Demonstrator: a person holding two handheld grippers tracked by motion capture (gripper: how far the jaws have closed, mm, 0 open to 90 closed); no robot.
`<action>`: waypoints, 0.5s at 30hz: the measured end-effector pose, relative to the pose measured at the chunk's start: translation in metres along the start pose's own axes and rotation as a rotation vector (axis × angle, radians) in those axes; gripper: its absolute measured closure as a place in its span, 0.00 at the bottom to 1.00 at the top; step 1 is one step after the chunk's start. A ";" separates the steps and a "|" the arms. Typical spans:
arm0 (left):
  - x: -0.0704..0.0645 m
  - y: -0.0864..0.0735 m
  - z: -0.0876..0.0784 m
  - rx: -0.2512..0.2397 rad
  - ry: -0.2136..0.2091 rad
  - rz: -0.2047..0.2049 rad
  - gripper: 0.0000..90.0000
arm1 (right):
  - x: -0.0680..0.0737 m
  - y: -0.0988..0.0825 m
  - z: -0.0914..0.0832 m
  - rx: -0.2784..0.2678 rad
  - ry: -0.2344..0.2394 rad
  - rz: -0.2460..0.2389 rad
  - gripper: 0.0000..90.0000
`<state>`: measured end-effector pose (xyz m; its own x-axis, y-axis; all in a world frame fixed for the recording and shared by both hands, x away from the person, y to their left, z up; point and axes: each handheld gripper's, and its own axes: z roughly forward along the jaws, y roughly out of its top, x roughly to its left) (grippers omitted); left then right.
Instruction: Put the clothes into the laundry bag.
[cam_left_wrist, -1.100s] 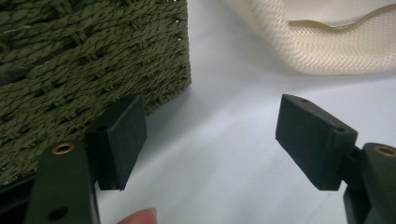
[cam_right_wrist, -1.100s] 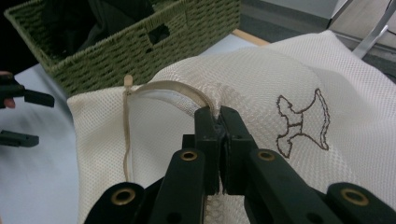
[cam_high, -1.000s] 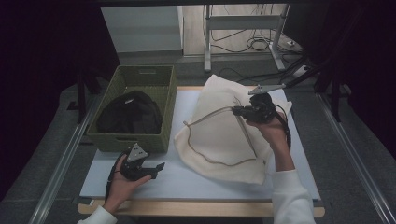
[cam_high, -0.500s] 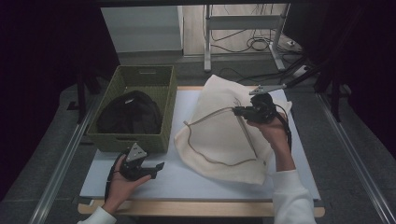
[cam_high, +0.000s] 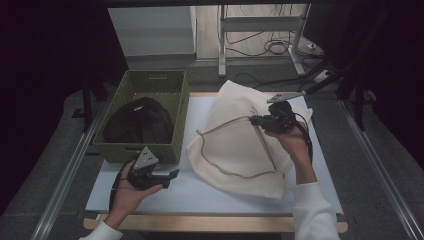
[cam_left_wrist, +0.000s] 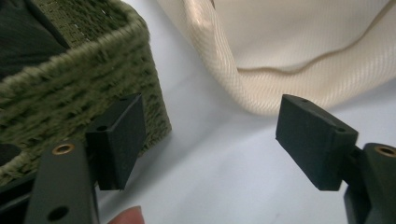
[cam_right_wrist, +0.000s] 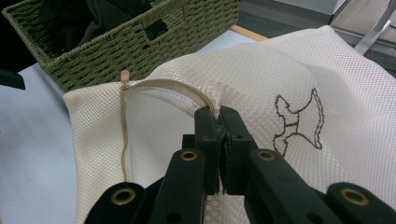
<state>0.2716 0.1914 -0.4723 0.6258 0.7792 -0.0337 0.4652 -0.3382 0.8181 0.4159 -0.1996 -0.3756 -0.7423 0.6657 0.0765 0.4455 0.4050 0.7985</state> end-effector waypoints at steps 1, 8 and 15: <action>0.001 0.002 -0.002 0.002 -0.003 -0.009 0.28 | 0.000 0.000 0.000 0.000 0.000 0.000 0.97; 0.004 0.025 -0.017 -0.020 0.004 -0.017 0.29 | -0.001 0.000 -0.001 -0.003 -0.003 0.004 0.97; 0.010 0.041 -0.022 -0.038 0.013 -0.029 0.28 | -0.001 -0.002 -0.002 -0.001 -0.008 0.006 0.97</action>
<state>0.2833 0.1974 -0.4266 0.6040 0.7954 -0.0506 0.4589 -0.2952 0.8380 0.4152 -0.2024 -0.3757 -0.7354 0.6732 0.0770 0.4498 0.4001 0.7985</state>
